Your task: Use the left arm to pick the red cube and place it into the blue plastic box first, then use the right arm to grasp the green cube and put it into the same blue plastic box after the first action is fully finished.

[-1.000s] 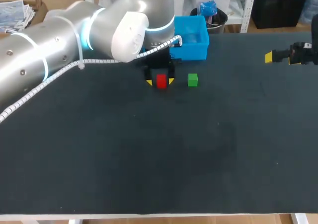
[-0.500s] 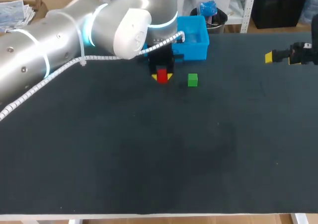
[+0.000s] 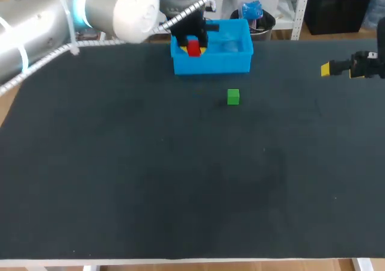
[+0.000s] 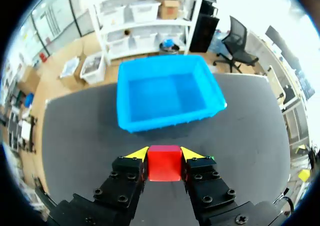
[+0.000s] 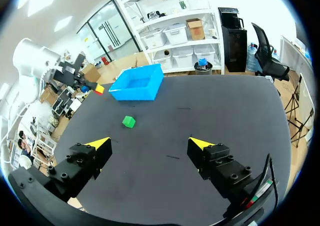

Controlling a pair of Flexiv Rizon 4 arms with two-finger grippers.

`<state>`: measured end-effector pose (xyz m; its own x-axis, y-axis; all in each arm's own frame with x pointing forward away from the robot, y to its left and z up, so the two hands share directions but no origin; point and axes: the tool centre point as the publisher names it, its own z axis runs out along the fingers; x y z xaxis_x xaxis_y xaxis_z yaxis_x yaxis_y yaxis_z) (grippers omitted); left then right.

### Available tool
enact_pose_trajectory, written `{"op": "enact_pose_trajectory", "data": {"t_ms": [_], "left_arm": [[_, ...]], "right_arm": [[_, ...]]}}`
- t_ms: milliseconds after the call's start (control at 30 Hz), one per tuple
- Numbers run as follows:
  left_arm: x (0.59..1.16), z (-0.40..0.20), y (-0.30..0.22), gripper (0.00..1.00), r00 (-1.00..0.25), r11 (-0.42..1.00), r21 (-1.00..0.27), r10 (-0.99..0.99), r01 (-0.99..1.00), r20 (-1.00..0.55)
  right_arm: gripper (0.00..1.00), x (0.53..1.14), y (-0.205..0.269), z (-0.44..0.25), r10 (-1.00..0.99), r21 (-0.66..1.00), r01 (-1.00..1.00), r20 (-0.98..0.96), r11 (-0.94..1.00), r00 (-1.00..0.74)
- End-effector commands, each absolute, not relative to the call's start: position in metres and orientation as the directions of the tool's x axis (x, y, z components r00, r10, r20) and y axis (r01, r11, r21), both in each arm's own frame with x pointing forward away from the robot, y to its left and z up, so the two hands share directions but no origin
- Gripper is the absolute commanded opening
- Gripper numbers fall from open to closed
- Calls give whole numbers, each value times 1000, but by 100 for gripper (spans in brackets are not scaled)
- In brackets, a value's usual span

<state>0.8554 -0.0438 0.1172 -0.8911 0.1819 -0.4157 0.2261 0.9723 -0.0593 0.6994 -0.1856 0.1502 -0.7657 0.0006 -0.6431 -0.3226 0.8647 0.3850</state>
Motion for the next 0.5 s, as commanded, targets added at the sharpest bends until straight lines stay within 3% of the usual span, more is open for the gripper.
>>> {"op": "enact_pose_trajectory", "data": {"t_ms": [33,267,500], "left_arm": [[845,136,-29,0,-850,952,-81,224,296,-477],[848,140,-24,0,-747,893,-42,347,447,-567],[849,140,-22,0,-720,879,-29,369,475,-588]], "right_arm": [[100,699,-185,150,0,383,-322,-643,866,-766],[100,699,-185,150,0,383,-322,-643,866,-766],[100,699,-185,150,0,383,-322,-643,866,-766]]}}
